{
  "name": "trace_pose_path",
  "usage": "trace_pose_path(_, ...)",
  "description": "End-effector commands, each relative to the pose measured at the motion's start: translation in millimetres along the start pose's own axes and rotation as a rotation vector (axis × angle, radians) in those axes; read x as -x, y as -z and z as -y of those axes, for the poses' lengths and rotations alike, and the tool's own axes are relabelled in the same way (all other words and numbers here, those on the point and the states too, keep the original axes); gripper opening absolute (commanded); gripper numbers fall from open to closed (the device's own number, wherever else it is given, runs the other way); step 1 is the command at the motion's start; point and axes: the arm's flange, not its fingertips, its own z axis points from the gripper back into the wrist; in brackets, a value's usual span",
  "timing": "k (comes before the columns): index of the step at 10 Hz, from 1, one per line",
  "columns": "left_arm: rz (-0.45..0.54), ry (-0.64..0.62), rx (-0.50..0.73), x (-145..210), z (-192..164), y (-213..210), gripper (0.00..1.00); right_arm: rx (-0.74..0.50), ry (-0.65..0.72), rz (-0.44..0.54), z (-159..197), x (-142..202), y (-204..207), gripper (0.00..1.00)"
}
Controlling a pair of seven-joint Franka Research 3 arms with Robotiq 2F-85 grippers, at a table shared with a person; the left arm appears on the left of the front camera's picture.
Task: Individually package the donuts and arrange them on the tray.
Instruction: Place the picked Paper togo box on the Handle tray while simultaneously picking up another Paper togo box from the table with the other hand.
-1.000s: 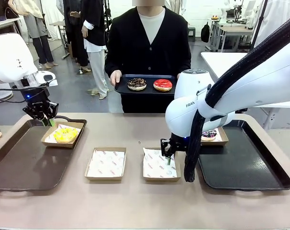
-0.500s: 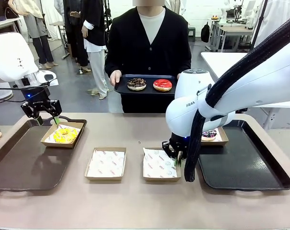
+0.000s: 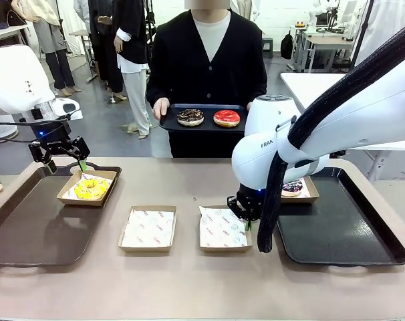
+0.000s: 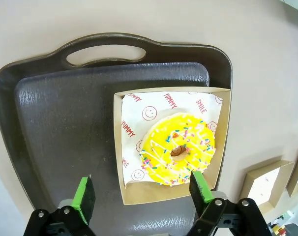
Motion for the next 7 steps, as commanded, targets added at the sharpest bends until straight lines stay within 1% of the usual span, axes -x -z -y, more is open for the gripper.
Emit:
trace_pose_path(1, -0.018, 0.040, 0.043, 4.8, 4.0, -5.0, 1.00, -0.008, 0.024, -0.014, 2.5, 2.3, -3.8, 0.00)
trace_pose_path(2, -0.022, 0.084, 0.125, 11.1, 4.5, -8.7, 1.00, -0.025, 0.020, -0.005, 4.8, 4.0, -14.6, 0.00)
trace_pose_path(3, -0.018, 0.102, 0.274, 18.7, 3.4, -15.9, 1.00, -0.035, 0.014, 0.012, 7.1, 5.4, -33.7, 0.00)
trace_pose_path(5, -0.008, 0.166, 0.562, 37.6, -9.2, -25.1, 1.00, -0.067, 0.016, 0.035, 12.2, -9.4, -82.8, 0.00)
trace_pose_path(6, -0.002, 0.174, 0.644, 50.6, -15.6, -26.3, 1.00, -0.068, 0.028, 0.043, 13.2, -20.3, -104.0, 0.00)
trace_pose_path(7, 0.027, 0.192, 0.699, 67.5, -21.8, -27.8, 1.00, -0.080, 0.047, 0.051, 13.7, -32.6, -124.6, 0.00)
